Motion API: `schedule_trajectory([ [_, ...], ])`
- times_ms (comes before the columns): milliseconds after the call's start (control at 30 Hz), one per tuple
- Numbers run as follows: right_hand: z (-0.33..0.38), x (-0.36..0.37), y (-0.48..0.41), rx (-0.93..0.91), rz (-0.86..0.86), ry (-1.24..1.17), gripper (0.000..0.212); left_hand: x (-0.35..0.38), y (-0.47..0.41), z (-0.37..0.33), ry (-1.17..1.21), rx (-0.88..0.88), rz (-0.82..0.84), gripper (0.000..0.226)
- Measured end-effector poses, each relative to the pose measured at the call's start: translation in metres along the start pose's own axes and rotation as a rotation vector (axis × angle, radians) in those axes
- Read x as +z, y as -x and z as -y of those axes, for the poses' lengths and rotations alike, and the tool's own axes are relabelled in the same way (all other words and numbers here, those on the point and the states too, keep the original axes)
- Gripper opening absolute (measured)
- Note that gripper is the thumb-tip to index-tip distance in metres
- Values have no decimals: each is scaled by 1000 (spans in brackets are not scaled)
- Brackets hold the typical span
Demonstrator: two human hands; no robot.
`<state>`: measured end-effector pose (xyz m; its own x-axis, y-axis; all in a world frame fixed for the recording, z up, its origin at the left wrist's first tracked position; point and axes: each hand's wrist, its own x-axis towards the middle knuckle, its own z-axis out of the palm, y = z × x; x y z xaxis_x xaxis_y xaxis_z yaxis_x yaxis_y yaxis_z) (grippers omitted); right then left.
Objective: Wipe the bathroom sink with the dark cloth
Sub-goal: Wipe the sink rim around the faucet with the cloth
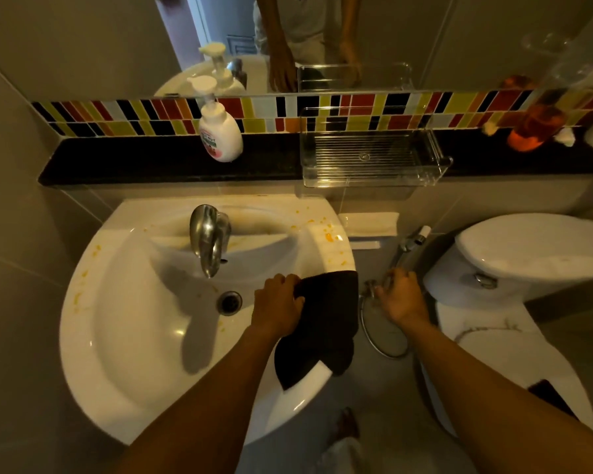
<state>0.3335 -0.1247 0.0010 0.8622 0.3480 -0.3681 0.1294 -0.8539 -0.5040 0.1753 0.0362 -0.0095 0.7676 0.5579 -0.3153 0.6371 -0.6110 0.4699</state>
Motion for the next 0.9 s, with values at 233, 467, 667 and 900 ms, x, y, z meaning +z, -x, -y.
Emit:
schedule_trajectory([
  [233, 8, 68, 68, -289, 81, 19, 57, 45, 50, 9, 10, -15, 76, 43],
  [467, 2, 108, 78, -312, -4, 224, 61, 75, 97, 26, 57, -31, -5, 48],
  [667, 6, 117, 51, -323, -40, 301, 75, 91, 104, 35, 40, -15, -84, 59],
  [900, 20, 116, 21, -325, -127, 353, 75, 93, 86, 24, 18, 63, -70, 68],
])
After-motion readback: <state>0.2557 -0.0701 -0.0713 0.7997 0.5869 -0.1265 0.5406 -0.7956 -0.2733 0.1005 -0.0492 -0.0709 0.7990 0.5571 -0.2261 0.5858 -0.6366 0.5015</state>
